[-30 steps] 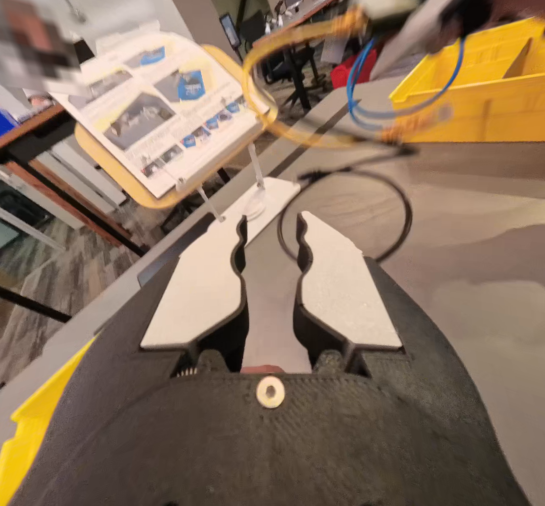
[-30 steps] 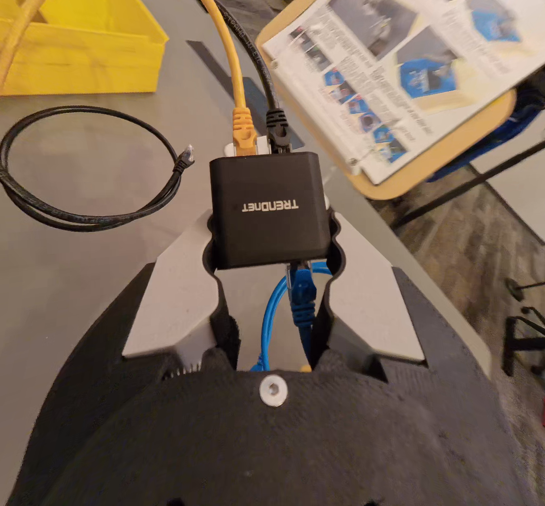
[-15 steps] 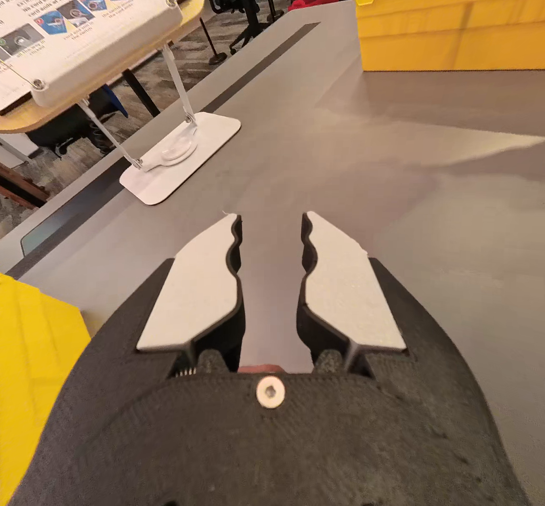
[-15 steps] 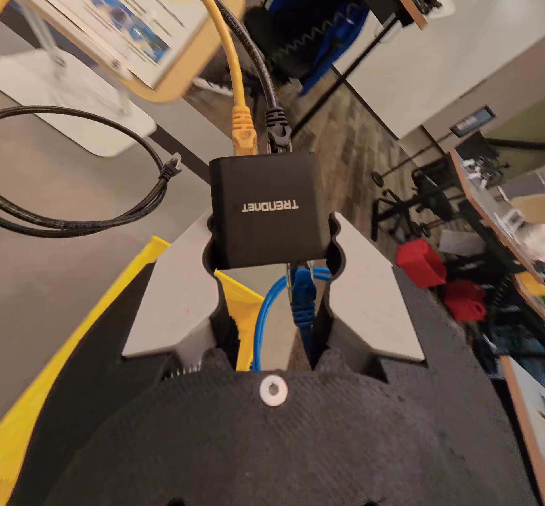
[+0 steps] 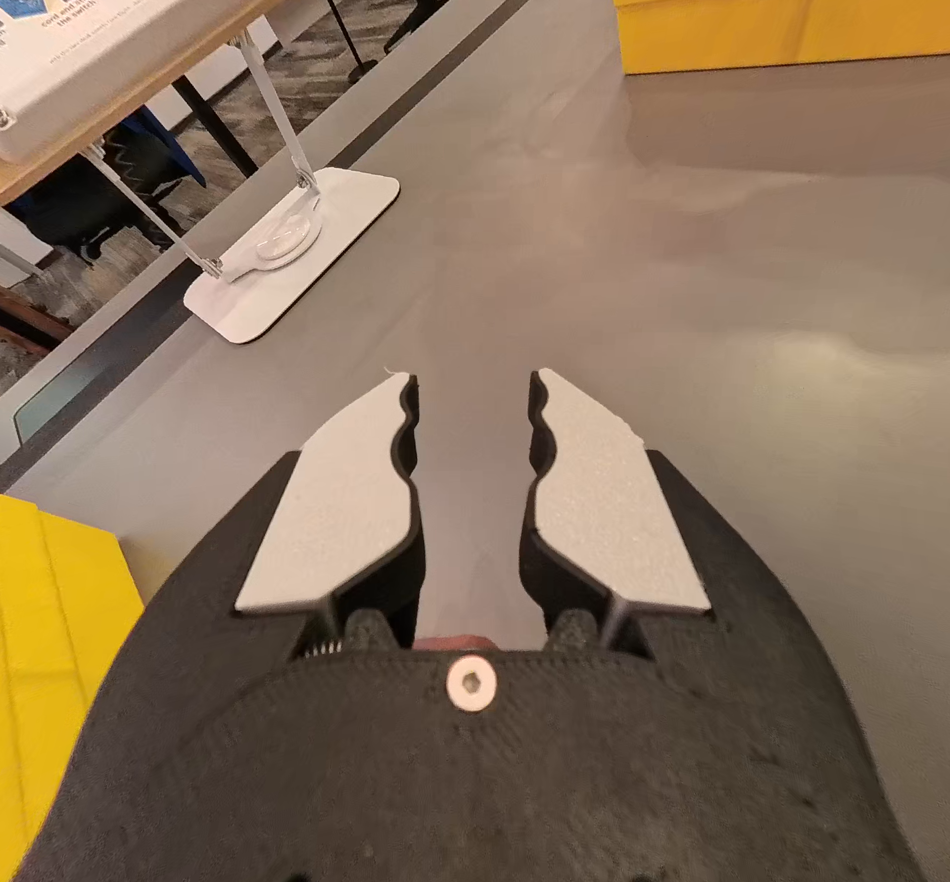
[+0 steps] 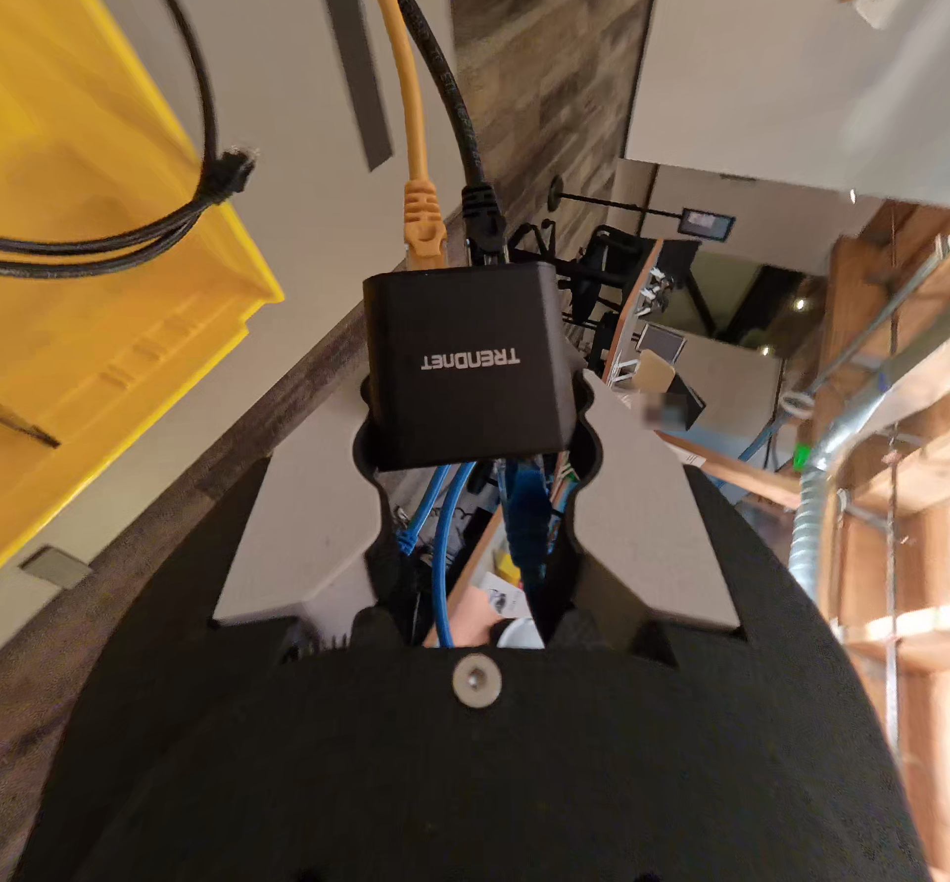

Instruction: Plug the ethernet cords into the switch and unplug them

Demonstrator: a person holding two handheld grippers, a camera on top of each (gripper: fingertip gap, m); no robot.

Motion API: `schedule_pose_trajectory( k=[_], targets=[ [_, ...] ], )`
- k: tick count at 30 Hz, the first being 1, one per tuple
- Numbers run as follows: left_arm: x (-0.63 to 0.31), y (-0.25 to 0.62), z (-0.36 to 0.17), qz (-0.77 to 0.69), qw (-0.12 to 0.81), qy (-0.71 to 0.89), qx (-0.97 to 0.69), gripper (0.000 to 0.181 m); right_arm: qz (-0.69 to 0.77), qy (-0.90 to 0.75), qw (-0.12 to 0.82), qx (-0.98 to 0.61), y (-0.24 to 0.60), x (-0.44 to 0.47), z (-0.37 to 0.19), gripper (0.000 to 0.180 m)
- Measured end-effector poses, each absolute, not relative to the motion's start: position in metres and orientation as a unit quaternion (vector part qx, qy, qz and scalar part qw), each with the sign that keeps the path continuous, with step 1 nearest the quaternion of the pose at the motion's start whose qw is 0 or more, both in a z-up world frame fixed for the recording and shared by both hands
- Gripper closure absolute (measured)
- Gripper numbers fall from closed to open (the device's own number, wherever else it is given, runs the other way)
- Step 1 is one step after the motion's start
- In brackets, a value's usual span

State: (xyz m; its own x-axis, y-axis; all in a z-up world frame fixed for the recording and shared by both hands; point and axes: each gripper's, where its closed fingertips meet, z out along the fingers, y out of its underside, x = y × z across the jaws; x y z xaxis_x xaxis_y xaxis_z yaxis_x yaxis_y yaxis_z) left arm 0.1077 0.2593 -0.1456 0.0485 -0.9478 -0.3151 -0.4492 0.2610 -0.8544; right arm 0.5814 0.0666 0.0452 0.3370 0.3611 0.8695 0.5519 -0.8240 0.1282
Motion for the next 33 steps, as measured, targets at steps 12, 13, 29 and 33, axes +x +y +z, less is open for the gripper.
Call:
schedule_pose_trajectory(
  k=[12, 13, 29, 33],
  targets=[
    [0.112, 0.253, -0.157, -0.269, 0.463, 0.645, -0.545, 0.139, -0.447, -0.344, 0.003, -0.826, 0.086, 0.564, -0.06, 0.107],
    [0.113, 0.252, -0.157, -0.27, 0.463, 0.646, -0.544, 0.139, -0.439, -0.338, 0.004, -0.832, 0.086, 0.564, -0.069, 0.106],
    [0.132, 0.222, -0.176, -0.259, 0.424, 0.693, -0.523, 0.138, -0.457, -0.306, -0.036, -0.834, 0.099, 0.543, -0.124, 0.107],
    [0.128, 0.225, -0.179, -0.255, 0.426, 0.689, -0.529, 0.138, -0.486, -0.298, -0.061, -0.819, 0.102, 0.543, -0.123, 0.107]
  ],
)
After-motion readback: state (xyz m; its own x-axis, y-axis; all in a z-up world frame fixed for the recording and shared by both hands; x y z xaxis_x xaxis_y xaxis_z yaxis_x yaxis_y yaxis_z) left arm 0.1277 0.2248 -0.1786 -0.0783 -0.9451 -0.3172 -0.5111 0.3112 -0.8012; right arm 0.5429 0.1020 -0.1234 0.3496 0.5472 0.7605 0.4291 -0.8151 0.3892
